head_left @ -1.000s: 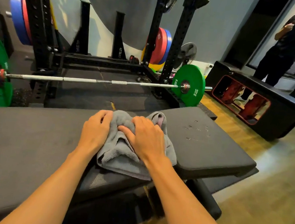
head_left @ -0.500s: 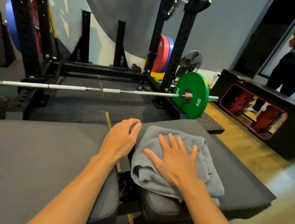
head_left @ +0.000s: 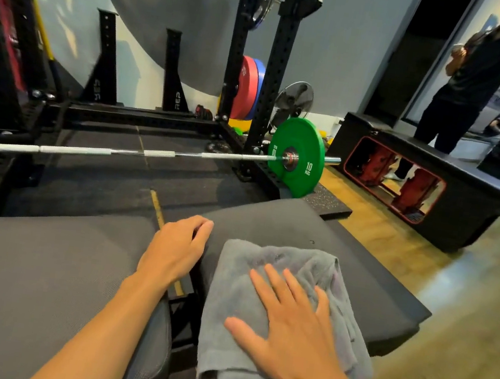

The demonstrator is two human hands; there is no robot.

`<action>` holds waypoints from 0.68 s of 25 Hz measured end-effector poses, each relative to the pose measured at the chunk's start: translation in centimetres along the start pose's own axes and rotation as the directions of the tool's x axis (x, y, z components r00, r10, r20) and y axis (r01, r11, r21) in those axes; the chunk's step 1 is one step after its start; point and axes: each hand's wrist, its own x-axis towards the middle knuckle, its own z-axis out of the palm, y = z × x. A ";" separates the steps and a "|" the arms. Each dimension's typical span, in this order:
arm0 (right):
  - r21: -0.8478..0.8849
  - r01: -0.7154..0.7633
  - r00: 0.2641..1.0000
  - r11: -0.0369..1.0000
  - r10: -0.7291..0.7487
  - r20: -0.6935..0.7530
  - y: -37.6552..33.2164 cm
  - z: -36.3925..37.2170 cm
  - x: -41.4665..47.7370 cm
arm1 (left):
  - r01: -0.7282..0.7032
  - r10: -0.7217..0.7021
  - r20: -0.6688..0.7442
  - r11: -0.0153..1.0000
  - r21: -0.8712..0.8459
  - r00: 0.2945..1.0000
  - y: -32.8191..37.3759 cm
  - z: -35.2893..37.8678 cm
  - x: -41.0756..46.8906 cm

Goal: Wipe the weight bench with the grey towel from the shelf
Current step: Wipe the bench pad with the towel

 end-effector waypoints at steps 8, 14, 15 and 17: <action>-0.024 -0.083 0.996 0.996 0.082 -0.017 4.0 -0.9 17.3 | -0.023 0.023 -0.015 0.999 -0.041 1.000 -0.8 0.1 0.4; -0.002 -0.139 0.990 0.990 0.139 -0.012 4.7 -1.0 14.4 | -0.011 0.010 -0.045 0.999 -0.035 0.999 -1.1 0.3 0.7; 0.003 -0.134 0.991 0.991 0.134 -0.017 4.6 -1.0 12.1 | -0.014 0.013 -0.039 0.999 -0.035 0.999 -1.1 0.4 0.7; 0.072 -0.114 0.993 0.991 0.115 -0.007 3.8 -1.5 7.4 | -0.013 0.012 -0.034 0.999 -0.037 0.999 -1.1 0.4 0.5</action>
